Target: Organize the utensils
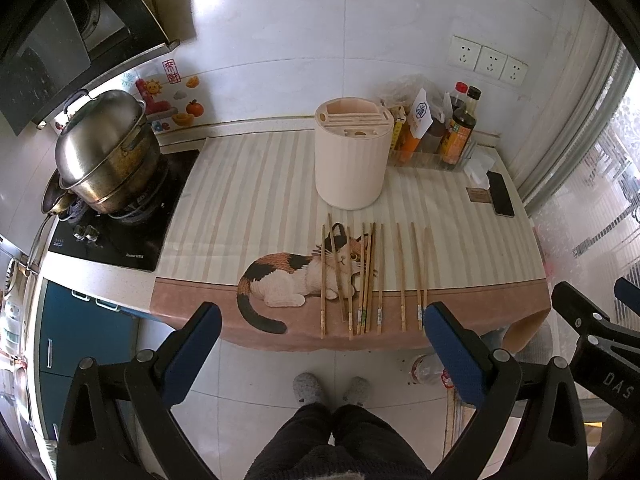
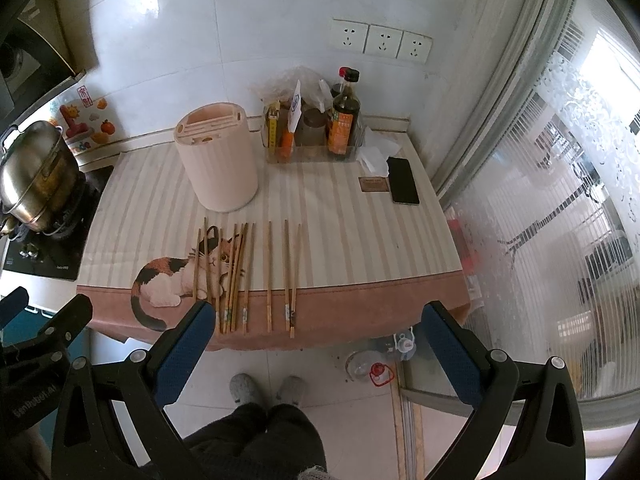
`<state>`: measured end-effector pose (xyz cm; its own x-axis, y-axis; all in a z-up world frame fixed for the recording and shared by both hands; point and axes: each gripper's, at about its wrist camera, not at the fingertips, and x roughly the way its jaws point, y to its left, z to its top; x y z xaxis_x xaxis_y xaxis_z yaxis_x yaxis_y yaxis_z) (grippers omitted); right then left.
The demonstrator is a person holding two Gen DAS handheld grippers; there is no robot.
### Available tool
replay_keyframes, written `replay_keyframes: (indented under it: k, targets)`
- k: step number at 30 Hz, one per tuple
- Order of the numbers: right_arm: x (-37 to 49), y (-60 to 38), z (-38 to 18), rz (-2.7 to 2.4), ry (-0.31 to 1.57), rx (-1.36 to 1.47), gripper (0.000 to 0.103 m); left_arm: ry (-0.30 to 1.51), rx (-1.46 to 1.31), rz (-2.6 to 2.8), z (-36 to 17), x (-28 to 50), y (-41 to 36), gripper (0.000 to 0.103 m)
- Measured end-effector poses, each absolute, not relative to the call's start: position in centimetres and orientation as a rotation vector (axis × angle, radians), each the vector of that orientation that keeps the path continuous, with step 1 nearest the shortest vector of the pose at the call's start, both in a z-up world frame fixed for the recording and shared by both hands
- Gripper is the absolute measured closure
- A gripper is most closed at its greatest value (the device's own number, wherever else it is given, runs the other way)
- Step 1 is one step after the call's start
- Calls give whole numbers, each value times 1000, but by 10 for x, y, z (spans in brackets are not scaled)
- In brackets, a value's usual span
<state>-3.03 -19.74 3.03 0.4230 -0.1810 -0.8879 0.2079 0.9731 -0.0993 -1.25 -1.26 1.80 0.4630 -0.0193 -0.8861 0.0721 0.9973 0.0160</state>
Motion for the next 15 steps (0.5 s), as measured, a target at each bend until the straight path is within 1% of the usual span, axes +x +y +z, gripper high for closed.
replay_keyframes:
  k: [5, 8, 12, 15]
  targets:
    - [-26, -201, 26, -243, 1096, 45, 0, 1027, 79, -29, 14, 1, -21, 0]
    - [-18, -207, 19, -229, 1055, 75, 0, 981, 107, 19, 0, 22, -19, 0]
    - [1, -217, -4, -234, 1035, 86, 0, 987, 137, 99, -37, 57, -15, 0]
    - [23, -230, -38, -253, 1065, 92, 0, 1018, 164, 168, -77, 82, -10, 0]
